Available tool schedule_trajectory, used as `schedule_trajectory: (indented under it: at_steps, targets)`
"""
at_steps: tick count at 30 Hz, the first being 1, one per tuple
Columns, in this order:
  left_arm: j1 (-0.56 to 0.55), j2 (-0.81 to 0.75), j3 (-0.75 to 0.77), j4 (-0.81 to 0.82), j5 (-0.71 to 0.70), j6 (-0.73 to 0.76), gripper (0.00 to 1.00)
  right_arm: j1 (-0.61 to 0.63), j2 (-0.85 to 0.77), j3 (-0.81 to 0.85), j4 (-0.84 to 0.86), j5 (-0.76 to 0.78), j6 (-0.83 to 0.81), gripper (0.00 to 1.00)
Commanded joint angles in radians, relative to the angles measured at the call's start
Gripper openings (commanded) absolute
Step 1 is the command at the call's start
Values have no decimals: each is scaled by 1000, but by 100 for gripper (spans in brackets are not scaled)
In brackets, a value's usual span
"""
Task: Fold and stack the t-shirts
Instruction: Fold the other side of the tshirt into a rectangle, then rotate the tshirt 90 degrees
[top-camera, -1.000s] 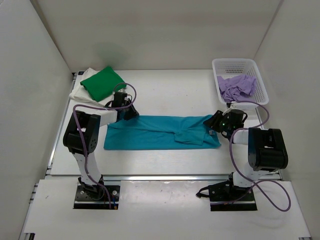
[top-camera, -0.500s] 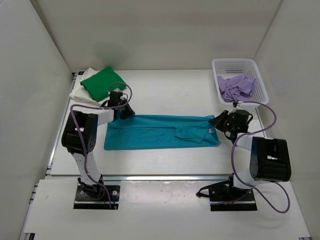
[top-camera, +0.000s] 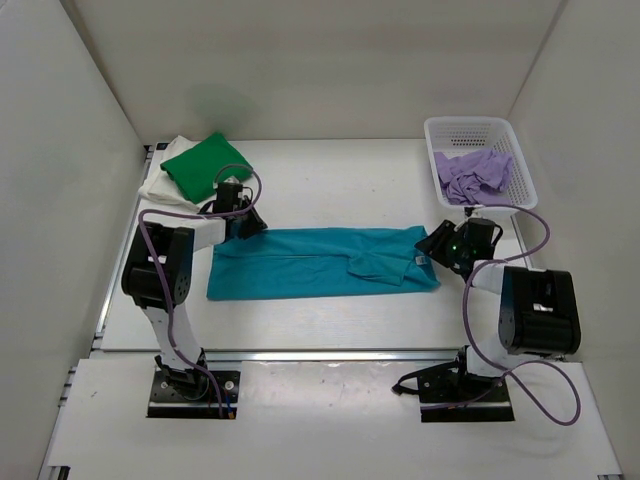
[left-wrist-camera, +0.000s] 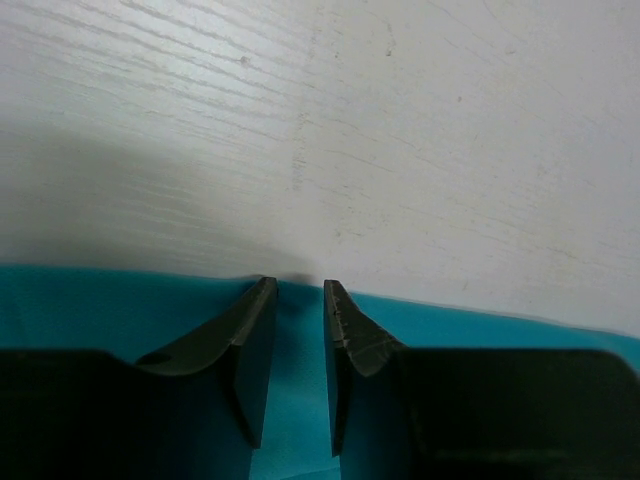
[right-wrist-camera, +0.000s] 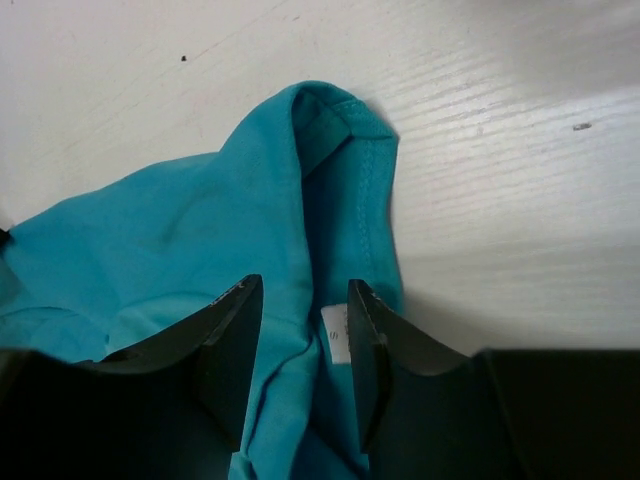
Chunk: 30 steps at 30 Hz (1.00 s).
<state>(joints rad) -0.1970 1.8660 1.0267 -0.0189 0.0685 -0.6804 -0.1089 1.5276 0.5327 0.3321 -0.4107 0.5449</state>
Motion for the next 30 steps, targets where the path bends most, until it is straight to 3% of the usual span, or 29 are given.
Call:
schedule_trajectory:
  at_steps: [1,5,9,13,19,22,30]
  targets:
    - [16,-68,-22,-43,-24,25,36,24,-119,10,-62,68,-33,37]
    - [-5,-140,-11,-69,-62,47,39,93,-237,-3,-157,159,-57,29]
    - [-38,-214,-22,-79,-65,74,40,199,-343,-16,-211,178,-78,0]
    - [-44,-240,-53,-75,-40,52,39,371,-316,7,-283,187,-128,0]
    - [-67,-280,-60,-90,-2,56,39,552,-149,142,-367,216,-236,23]
    - [-70,-318,-71,-108,17,74,40,641,-66,223,-412,269,-278,28]
    - [-58,-380,-105,-98,27,81,41,761,104,332,-490,411,-319,32]
